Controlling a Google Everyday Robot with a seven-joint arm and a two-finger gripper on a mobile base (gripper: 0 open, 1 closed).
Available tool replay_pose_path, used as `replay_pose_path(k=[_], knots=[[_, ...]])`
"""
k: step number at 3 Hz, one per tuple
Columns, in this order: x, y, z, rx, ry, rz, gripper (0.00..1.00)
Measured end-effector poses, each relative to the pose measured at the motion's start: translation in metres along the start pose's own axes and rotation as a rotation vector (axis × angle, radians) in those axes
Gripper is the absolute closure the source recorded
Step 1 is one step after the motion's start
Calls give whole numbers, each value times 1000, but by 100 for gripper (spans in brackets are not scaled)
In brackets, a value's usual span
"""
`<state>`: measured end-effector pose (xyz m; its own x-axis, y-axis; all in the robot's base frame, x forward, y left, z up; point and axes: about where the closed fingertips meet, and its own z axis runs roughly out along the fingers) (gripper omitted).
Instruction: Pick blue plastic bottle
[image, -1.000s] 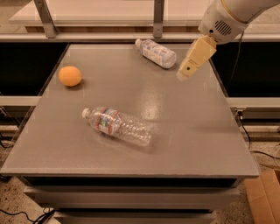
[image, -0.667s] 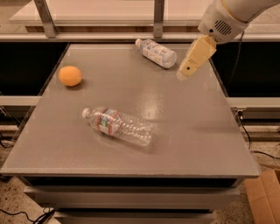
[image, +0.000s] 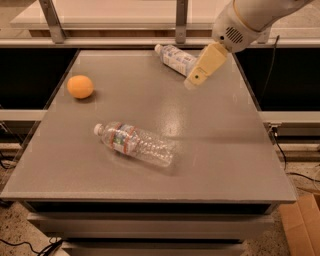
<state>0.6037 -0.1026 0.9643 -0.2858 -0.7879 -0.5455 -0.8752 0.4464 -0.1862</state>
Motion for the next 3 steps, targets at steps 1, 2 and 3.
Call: replay_pose_path(k=[1, 2, 3], knots=[[-21, -8, 23, 3, -29, 10, 0], [-45, -24, 57, 32, -45, 53, 0], [-53, -35, 79, 62, -43, 108, 0]])
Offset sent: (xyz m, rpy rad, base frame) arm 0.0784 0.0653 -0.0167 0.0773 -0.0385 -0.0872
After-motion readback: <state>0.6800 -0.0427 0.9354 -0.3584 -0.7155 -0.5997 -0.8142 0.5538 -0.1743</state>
